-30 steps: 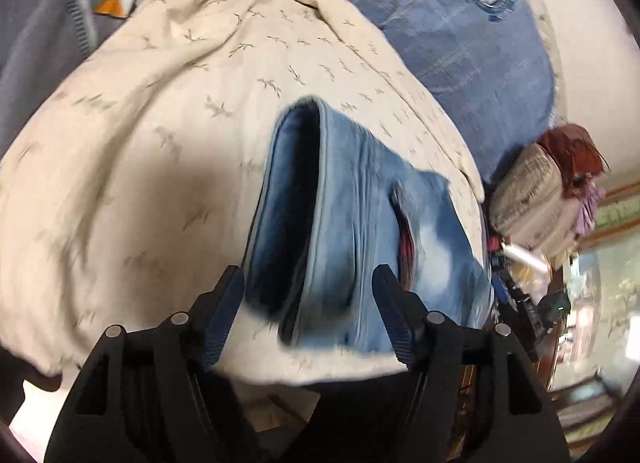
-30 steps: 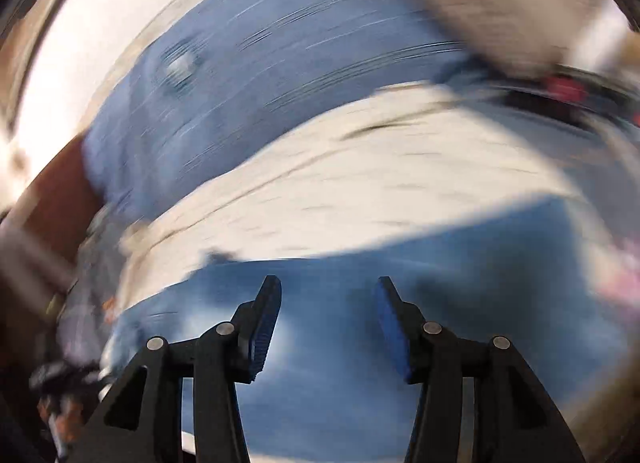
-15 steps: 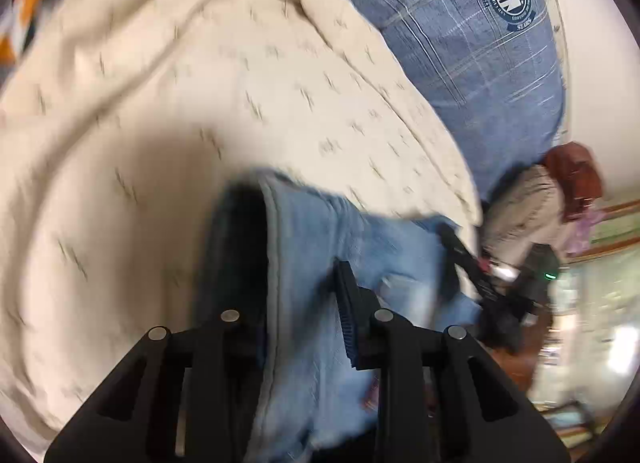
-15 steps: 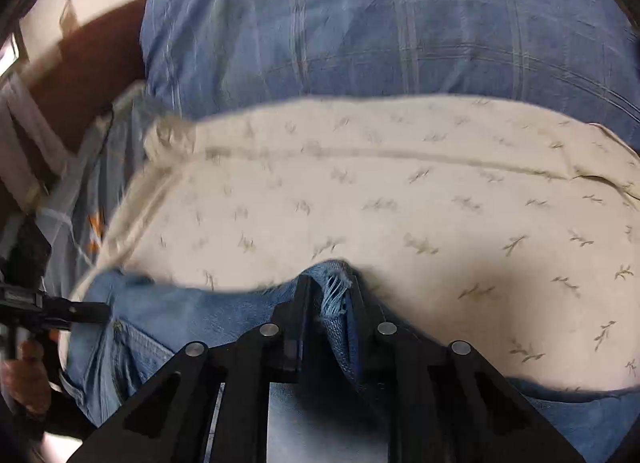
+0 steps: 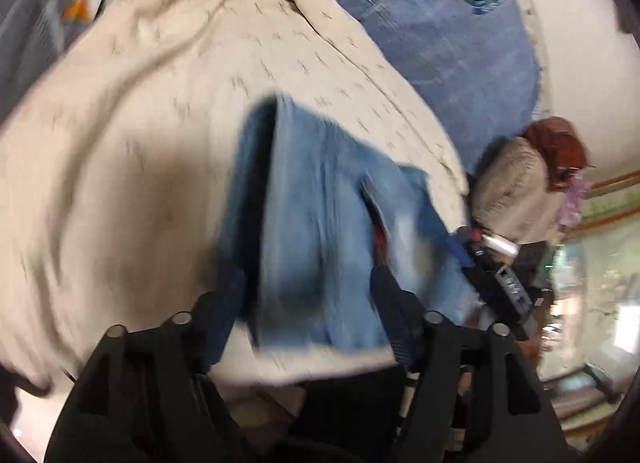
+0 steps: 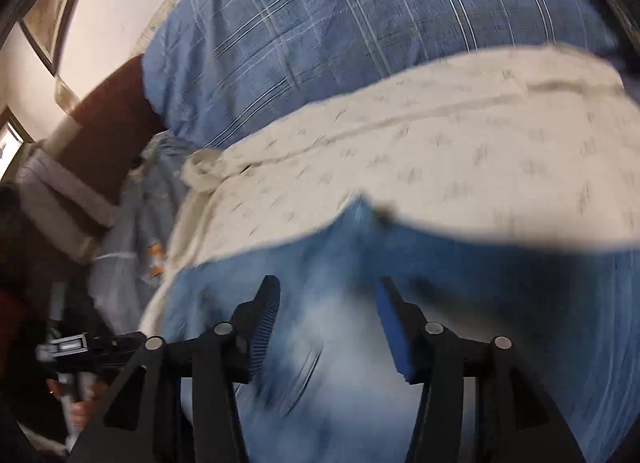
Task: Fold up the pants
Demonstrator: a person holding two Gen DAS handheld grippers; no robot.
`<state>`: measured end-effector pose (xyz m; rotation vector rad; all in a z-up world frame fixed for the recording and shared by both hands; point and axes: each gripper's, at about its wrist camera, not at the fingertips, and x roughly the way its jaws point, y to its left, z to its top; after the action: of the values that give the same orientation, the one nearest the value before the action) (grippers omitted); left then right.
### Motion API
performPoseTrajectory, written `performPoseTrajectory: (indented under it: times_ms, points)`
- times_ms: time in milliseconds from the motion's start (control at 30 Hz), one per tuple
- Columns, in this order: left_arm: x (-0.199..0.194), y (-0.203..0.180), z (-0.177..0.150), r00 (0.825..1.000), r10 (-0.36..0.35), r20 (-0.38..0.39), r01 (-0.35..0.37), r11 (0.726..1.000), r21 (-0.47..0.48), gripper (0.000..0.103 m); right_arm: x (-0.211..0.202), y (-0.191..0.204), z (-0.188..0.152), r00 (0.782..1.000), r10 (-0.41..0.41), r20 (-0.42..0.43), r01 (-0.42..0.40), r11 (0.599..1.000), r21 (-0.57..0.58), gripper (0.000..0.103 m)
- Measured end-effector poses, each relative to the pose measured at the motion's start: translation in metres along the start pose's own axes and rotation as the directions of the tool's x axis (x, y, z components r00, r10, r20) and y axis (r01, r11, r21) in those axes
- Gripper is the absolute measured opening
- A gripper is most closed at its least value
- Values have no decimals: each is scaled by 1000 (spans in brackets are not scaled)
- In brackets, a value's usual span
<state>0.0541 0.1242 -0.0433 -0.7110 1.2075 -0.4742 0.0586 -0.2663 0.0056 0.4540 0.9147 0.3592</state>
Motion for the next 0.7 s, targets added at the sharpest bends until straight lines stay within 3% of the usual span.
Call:
performPoseTrajectory:
  times_ms: [67, 133, 200, 233, 367, 400, 500, 567, 700]
  points:
    - [1, 6, -23, 997, -68, -23, 67, 997, -44, 75, -11, 0, -25, 994, 92, -53, -89, 995, 51, 59]
    - [7, 10, -36, 997, -69, -40, 66, 995, -74, 79, -10, -1, -46, 976, 182, -120, -169, 980, 109, 78]
    - [20, 14, -38, 997, -32, -67, 24, 994, -107, 79, 3, -3, -72, 929, 311, -199, -269, 939, 213, 80]
    - [27, 17, -35, 997, -14, -79, 4, 991, -131, 79, 9, -5, -83, 916, 336, -218, -280, 927, 250, 80]
    - [37, 16, -23, 998, 1, -66, -13, 983, -185, 79, 39, -15, -104, 900, 357, -251, -252, 894, 370, 79]
    - [38, 13, -19, 998, 10, -58, -21, 983, -184, 77, 42, -16, -104, 906, 356, -230, -250, 888, 386, 74]
    - [33, 5, -13, 997, 54, -57, -64, 982, -176, 52, 40, -10, -96, 926, 351, -142, -283, 891, 356, 4]
    - [31, 2, -11, 994, 89, -56, -97, 983, -156, 45, 41, -1, -95, 949, 283, -136, -237, 930, 281, 3]
    - [48, 18, -17, 981, 160, -105, -175, 972, -155, 39, 63, -7, -107, 944, 215, -252, -141, 949, 283, 12]
